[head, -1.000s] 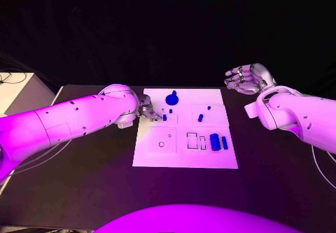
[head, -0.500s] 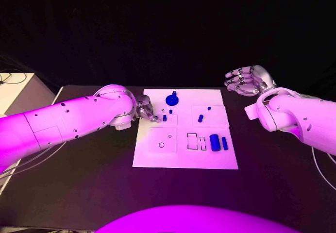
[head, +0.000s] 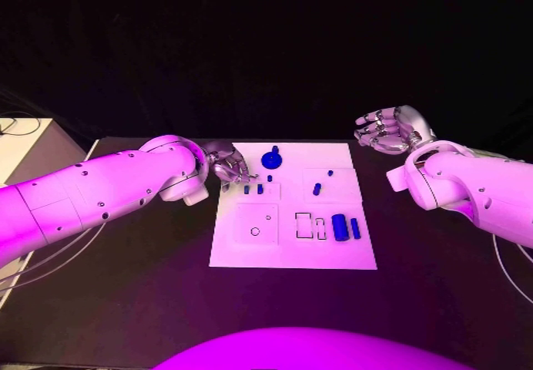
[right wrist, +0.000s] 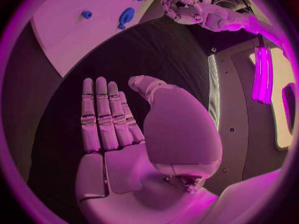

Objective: Assemble the parts on the task board

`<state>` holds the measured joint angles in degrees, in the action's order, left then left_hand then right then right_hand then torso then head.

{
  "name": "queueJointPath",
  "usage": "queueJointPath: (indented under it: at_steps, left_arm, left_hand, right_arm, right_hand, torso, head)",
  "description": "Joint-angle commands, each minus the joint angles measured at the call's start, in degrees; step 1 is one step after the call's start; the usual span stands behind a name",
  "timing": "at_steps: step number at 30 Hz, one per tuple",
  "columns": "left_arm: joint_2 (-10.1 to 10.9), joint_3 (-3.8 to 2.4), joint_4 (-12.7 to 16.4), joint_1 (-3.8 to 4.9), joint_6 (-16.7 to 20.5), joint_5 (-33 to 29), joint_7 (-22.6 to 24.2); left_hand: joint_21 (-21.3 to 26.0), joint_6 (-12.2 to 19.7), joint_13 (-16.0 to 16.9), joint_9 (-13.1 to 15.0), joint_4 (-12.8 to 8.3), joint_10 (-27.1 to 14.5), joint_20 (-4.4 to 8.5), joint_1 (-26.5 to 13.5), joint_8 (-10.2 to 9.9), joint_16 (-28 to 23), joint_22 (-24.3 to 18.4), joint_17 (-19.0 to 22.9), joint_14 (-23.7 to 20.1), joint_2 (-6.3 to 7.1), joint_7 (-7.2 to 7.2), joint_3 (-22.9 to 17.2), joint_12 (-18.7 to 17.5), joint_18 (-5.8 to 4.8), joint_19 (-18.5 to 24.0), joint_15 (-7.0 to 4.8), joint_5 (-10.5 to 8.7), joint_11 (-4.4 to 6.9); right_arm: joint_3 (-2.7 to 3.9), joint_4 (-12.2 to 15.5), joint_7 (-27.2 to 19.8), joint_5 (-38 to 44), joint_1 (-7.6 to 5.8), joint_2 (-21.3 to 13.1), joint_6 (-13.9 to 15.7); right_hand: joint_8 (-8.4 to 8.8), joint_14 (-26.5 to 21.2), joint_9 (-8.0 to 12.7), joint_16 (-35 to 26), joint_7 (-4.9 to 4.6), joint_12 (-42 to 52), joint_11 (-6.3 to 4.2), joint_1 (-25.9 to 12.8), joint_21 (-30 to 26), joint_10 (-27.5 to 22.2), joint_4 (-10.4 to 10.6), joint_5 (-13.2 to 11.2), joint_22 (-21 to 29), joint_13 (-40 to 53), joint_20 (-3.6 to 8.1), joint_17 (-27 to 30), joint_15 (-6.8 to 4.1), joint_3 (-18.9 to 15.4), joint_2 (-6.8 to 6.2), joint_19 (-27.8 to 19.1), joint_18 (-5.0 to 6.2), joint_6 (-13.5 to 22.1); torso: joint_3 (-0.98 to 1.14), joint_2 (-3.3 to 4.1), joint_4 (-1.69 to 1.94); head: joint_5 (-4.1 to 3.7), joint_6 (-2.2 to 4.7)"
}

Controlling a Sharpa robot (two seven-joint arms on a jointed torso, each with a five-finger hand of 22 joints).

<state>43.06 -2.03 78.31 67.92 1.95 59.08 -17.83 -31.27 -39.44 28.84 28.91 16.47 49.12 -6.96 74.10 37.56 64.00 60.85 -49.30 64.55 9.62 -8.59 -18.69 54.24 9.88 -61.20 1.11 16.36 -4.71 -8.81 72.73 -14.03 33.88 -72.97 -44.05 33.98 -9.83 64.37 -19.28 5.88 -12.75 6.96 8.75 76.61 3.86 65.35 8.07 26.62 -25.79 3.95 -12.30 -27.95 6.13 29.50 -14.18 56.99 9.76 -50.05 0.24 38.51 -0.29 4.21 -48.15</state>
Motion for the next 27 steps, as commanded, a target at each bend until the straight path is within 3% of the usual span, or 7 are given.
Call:
queueJointPath:
  at_steps: [1, 5, 13, 16, 22, 25, 27]
  left_arm:
    - [-0.8, -0.28, -0.8, -0.01, 7.9, -2.2, 10.0]
    - [-2.3, -0.61, -2.3, 0.00, 10.9, 1.1, 14.3]
    - [-7.0, -0.87, -6.9, 0.11, 11.8, 13.3, 19.1]
    - [-8.3, -0.54, -8.2, 0.15, 11.4, 17.0, 19.1]
    - [-10.5, 0.46, -10.4, 0.24, 10.0, 23.1, 18.6]
    - [-11.1, 0.77, -10.9, 0.27, 8.6, 25.6, 17.7]
    - [-11.4, 0.92, -11.2, 0.29, 7.4, 27.1, 16.9]
  left_hand:
    - [2.2, -0.3, -2.5, -1.7, -0.7, -0.6, 0.12, 4.0, -1.1, -4.1, -2.1, 5.0, -2.6, -0.35, -0.14, -2.5, -2.6, 0.63, -0.7, 0.02, 0.39, -0.05]
    - [4.0, -2.0, -5.9, -3.9, -3.5, 0.0, 0.43, 9.3, -1.7, -5.9, -3.9, 6.9, -2.7, 0.51, -0.13, -6.7, -5.5, 0.60, -1.8, -0.12, 0.16, -0.01]
    - [3.6, -1.2, -10.3, -6.5, -6.4, -2.2, 0.43, 10.0, -3.8, -7.5, -3.0, 8.2, -3.5, 2.99, -0.86, -8.8, -10.6, 0.41, -1.3, 0.29, -0.11, -0.72]
    - [3.4, -0.4, -12.6, -7.5, -7.6, -2.9, 0.02, 10.3, -4.5, -8.2, -2.4, 8.8, -4.0, 3.50, -1.62, -9.4, -13.3, 0.36, -0.6, 0.95, -0.14, -1.62]
    - [2.2, -0.5, -14.7, -8.5, -8.9, -3.7, -0.13, 9.9, -4.7, -6.8, -1.1, 8.4, -3.2, 4.61, -0.90, -9.2, -15.5, 0.50, -0.7, 0.84, -0.50, -1.45]
    - [1.0, -0.2, -15.6, -9.4, -9.2, -4.0, -0.08, 8.9, -5.0, -2.1, 0.1, 5.3, -1.2, 5.05, -0.37, -8.7, -15.8, 0.53, -1.1, 0.59, -4.31, -1.14]
    - [0.5, -0.1, -15.9, -9.7, -8.9, -4.4, -0.11, 8.1, -5.2, -0.1, 0.7, 4.0, -0.9, 5.55, -0.17, -8.1, -15.8, 0.52, -1.2, 0.46, -5.14, -1.15]
  right_arm:
    - [0.01, 0.1, -0.8, 0.2, 0.04, 0.0, -0.4]
    - [0.02, 0.1, -0.9, 0.2, 0.05, 0.0, -0.2]
    - [0.02, 0.2, -0.9, 0.2, 0.05, 0.1, 0.0]
    - [0.02, 0.2, -0.8, 0.2, 0.05, 0.1, 0.3]
    - [0.03, 0.4, -0.7, 0.2, 0.05, 0.1, 0.9]
    - [0.03, 0.4, -0.8, 0.2, 0.04, 0.1, 1.0]
    - [0.03, 0.4, -0.8, 0.2, 0.04, 0.1, 1.0]
  right_hand:
    - [0.20, 0.3, 0.1, -0.3, -0.09, -0.2, 0.05, -0.8, 0.1, 0.4, -0.2, 0.3, 0.1, -0.1, -0.10, 0.1, -0.01, 0.1, 0.00, 0.0, 0.59, -0.5]
    - [0.20, 0.3, 0.1, -0.3, -0.09, -0.2, 0.05, -0.8, 0.1, 0.4, -0.2, 0.3, 0.1, -0.1, -0.10, 0.1, -0.01, 0.1, 0.00, 0.0, 0.59, -0.5]
    - [0.24, 0.3, 0.1, -0.4, -0.10, -0.2, 0.06, -0.7, 0.2, 0.3, -0.3, 0.3, 0.1, -0.1, -0.09, 0.1, -0.02, 0.1, 0.04, 0.0, 0.60, -0.4]
    - [0.27, 0.3, 0.1, -0.4, -0.11, -0.2, 0.06, -0.6, 0.2, 0.3, -0.4, 0.4, 0.1, -0.1, -0.08, 0.1, -0.02, 0.2, 0.11, 0.0, 0.60, -0.4]
    - [0.39, 0.3, 0.2, -0.5, -0.19, -0.3, 0.14, -0.3, 0.2, 0.1, -0.7, 0.4, 0.2, -0.1, -0.07, 0.1, 0.01, 0.4, 0.16, 0.1, 0.58, -0.2]
    - [0.39, 0.3, 0.2, -0.5, -0.19, -0.3, 0.14, -0.3, 0.2, 0.1, -0.7, 0.4, 0.2, -0.1, -0.07, 0.1, 0.01, 0.4, 0.16, 0.1, 0.58, -0.2]
    - [0.39, 0.3, 0.2, -0.5, -0.19, -0.3, 0.14, -0.3, 0.2, 0.1, -0.7, 0.4, 0.2, -0.1, -0.07, 0.1, 0.01, 0.4, 0.16, 0.1, 0.58, -0.2]
  torso:
    - [0.00, 0.09, -0.13]
    - [0.05, 0.13, -0.09]
    - [0.06, 0.20, -0.22]
    - [0.06, 0.17, -0.26]
    - [0.11, 0.20, -0.29]
    - [0.07, 0.11, -0.28]
    - [0.06, 0.09, -0.22]
  head:
    - [0.05, 0.12]
    - [0.00, 0.17]
    - [-0.04, 0.27]
    - [-0.18, 0.24]
    - [-0.27, 0.39]
    - [-0.34, 0.38]
    - [-0.37, 0.36]
